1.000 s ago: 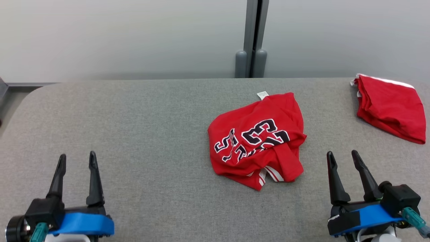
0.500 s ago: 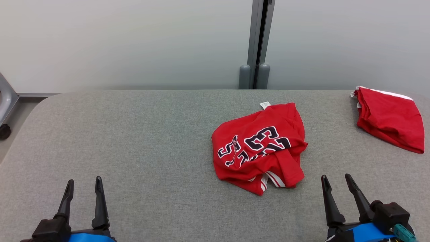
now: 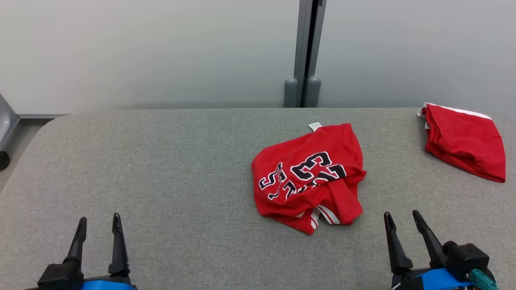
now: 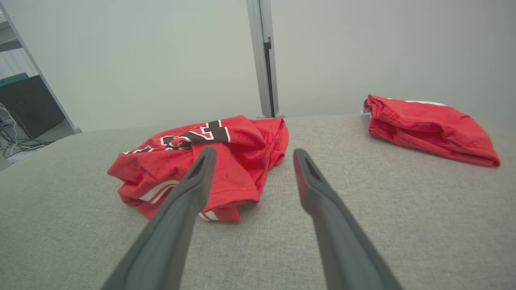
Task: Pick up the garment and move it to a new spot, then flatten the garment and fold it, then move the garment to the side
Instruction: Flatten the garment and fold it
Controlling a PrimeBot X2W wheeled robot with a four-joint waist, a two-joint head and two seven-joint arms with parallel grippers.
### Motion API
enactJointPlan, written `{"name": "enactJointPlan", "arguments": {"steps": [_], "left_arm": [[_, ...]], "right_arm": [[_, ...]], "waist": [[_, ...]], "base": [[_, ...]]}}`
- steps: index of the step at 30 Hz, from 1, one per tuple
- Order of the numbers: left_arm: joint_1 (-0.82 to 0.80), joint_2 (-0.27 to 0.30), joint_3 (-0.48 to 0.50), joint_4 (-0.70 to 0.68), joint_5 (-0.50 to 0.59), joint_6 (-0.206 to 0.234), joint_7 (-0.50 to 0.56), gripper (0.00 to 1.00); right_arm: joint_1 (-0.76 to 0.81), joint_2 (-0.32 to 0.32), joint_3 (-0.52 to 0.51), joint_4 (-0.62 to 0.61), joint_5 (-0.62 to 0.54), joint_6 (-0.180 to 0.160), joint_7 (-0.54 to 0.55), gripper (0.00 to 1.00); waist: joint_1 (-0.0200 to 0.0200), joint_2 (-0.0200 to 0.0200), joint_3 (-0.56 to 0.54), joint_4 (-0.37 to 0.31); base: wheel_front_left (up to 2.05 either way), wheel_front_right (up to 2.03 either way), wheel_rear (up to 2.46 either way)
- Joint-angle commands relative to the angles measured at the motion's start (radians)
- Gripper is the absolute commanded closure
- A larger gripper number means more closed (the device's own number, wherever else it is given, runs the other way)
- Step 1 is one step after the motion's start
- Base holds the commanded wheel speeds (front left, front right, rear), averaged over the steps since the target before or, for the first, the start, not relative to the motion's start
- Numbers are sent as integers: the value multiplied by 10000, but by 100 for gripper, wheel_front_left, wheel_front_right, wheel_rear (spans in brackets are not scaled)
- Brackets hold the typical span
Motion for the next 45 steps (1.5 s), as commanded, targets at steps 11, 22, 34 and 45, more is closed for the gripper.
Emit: {"name": "enactJointPlan", "arguments": {"steps": [11, 22, 34, 45], "left_arm": [[-174, -100, 55, 21, 151, -78, -27, 0], [-197, -117, 116, 47, 178, -74, -27, 0], [-1029, -83, -1720, 186, 98, -78, -25, 0], [-3664, 331, -5756, 1797, -19, -74, -27, 0]], "right_arm": [[-87, -28, 25, 64, -25, 2, -38, 0], [-61, -27, 46, 57, 21, 2, -38, 0], [-271, -29, 273, 51, 71, 2, -38, 0], [-800, -29, 267, -34, 149, 2, -38, 0]], "waist": [[0, -1, 22, -46], [0, -1, 4, -107], [0, -1, 180, -528], [0, -1, 1115, -1618]], "base": [[0, 0, 0], [0, 0, 0], [0, 0, 0], [0, 0, 0]]}}
